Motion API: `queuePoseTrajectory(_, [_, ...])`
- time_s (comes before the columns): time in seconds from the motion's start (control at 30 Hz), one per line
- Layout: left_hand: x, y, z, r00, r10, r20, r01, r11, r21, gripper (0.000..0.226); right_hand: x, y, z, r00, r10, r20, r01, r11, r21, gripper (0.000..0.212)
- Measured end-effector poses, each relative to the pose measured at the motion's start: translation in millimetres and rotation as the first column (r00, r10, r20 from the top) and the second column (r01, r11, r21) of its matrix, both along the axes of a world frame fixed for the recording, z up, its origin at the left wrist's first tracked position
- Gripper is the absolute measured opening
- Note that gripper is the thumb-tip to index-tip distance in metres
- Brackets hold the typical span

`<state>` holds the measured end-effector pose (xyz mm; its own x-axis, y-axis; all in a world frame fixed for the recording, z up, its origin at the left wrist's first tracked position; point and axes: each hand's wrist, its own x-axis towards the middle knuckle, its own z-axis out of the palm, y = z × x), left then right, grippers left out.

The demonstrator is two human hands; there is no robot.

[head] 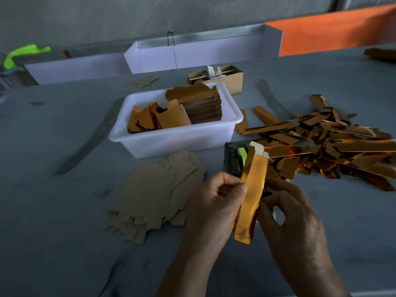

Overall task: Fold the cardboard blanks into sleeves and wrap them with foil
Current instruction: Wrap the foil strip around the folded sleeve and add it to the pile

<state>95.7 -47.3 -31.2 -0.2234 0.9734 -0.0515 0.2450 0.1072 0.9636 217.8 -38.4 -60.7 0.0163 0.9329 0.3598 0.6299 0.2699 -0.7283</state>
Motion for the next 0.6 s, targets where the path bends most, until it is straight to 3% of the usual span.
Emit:
queuePoseTrajectory(0.17, [2.2,3.7,3.4,0.95,-0.046,-0.308,0.069,0.995,0.066,0.009,1.0,0.1,-0.5,1.0,0.011,-0.002,-0.011,1.0,-0.028,0.015])
queuePoseTrajectory(0.37, [7.1,3.2,7.8,0.924,-0.043,-0.38,0.073,0.995,0.065,0.007,3.2,4.4,4.8,0.998,0.047,0.051,-0.045,0.998,-0.053,0.013])
queuePoseTrajectory(0.47, [3.9,2.1,7.9,0.965,-0.045,-0.257,0.05,0.999,0.014,0.007,13.2,3.6,11.9,0.995,0.099,-0.009,-0.099,0.991,-0.091,0.012])
queuePoseTrajectory(0.6, [-2.2,-3.2,10.2,0.983,-0.025,0.185,0.042,0.995,-0.091,0.007,31.9,6.1,34.0,0.989,0.081,-0.122,-0.09,0.994,-0.067,0.02])
